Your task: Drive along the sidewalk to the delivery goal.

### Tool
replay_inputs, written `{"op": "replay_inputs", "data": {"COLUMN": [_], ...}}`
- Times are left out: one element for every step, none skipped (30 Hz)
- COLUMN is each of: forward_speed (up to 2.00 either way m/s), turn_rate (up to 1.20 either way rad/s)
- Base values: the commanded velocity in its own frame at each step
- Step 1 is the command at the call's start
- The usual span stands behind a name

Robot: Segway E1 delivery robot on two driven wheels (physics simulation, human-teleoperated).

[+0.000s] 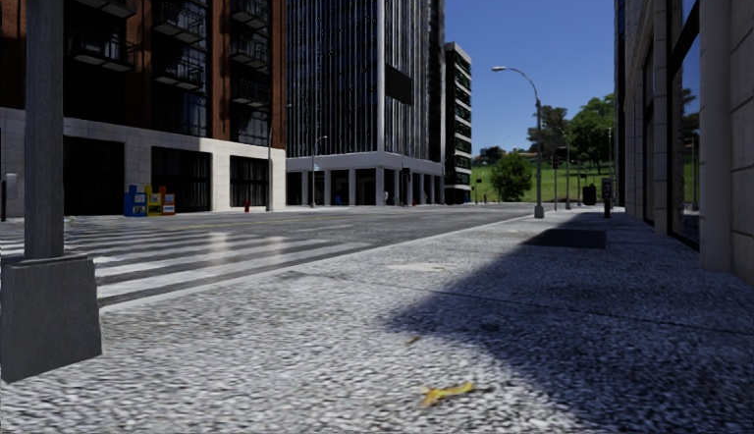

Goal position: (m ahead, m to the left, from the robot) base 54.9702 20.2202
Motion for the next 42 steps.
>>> {"op": "replay_inputs", "data": {"forward_speed": [2.0, 2.0, 2.0, 2.0, 2.0, 2.0, 2.0, 2.0, 2.0, 2.0, 2.0, 2.0, 2.0, 2.0, 2.0, 2.0, 2.0, 2.0, 2.0, 2.0, 2.0, 2.0, 2.0, 2.0, 2.0, 2.0, 2.0, 2.0, 2.0, 2.0, 2.0, 2.0, 2.0, 2.0, 2.0, 2.0, 2.0, 2.0, 2.0, 2.0, 2.0, 2.0], "turn_rate": [0.0, 0.0, 0.0, 0.0, 0.0, 0.0, 0.0, 0.0, 0.0, 0.0, 0.0, 0.0, 0.0, 0.0, 0.11, 0.2, 0.28, 0.28, 0.34, 0.38, 0.42, 0.42, 0.47, 0.52, 0.55, 0.55, 0.57, 0.59, 0.62, 0.65, 0.65, 0.67, 0.68, 0.69, 0.7, 0.7, 0.7, 0.7, 0.71, 0.71, 0.71, 0.71]}}
